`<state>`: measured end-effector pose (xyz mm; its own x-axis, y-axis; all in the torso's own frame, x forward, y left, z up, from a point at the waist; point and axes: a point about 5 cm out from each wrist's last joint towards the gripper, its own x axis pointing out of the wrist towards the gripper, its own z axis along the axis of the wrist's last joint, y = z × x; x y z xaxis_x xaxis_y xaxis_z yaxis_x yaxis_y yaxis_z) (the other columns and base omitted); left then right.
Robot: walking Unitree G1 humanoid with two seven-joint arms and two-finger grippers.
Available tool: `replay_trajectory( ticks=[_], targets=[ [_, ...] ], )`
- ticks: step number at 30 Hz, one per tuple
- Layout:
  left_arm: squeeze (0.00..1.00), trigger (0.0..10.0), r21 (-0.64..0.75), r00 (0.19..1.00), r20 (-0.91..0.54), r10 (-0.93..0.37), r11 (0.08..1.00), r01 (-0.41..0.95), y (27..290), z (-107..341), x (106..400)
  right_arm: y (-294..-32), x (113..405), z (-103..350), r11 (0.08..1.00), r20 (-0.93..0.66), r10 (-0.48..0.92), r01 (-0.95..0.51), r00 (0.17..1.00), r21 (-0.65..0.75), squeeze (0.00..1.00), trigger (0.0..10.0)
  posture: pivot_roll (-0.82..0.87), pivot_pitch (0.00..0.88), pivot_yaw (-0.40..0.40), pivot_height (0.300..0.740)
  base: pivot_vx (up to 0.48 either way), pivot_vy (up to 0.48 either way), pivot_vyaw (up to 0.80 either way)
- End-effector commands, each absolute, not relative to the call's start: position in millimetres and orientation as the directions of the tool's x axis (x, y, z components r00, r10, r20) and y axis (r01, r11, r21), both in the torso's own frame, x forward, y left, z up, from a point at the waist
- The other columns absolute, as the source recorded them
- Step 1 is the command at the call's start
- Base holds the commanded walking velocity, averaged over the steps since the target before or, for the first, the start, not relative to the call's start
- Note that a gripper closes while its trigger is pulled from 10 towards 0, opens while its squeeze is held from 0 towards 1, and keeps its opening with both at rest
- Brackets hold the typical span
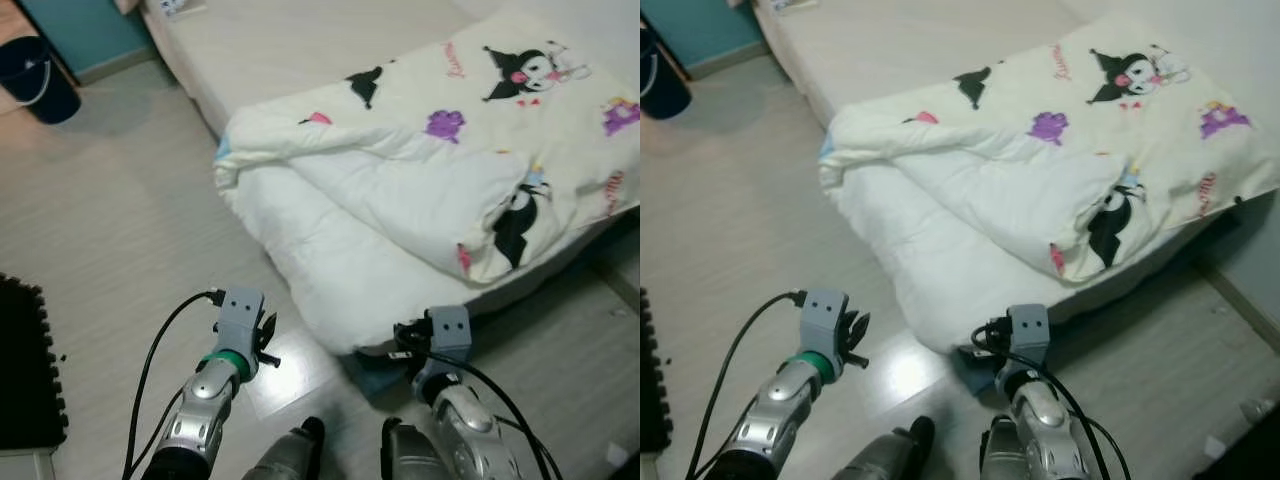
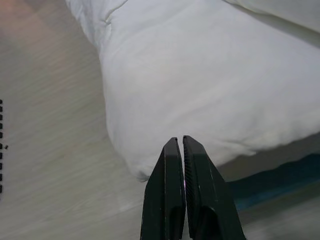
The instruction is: Clean up the room
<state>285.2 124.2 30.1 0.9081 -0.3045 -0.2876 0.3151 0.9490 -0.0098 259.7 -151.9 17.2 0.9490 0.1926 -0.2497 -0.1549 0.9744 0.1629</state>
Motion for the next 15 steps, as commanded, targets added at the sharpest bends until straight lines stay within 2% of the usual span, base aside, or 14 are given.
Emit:
replay_trajectory(
  ticks=[1,15],
  targets=[
    [0.0,10.0,-0.01,0.895,-0.335,-0.293,0.951,0.308,128.6,20.4,277.2,-149.8,250.5,9.9,0.97,-0.277,0.216,-0.173,0.936,0.171,0.0,10.0,0.0,0.169,0.131,0.74,0.0,0.0,0.8],
    [0.0,10.0,-0.006,0.895,-0.333,-0.297,0.95,0.313,128.1,18.0,273.2,-180.0,245.1,23.1,0.989,-0.199,0.104,-0.081,0.975,0.12,0.0,10.0,-0.01,0.159,0.137,0.74,0.0,0.0,0.8]
  ],
)
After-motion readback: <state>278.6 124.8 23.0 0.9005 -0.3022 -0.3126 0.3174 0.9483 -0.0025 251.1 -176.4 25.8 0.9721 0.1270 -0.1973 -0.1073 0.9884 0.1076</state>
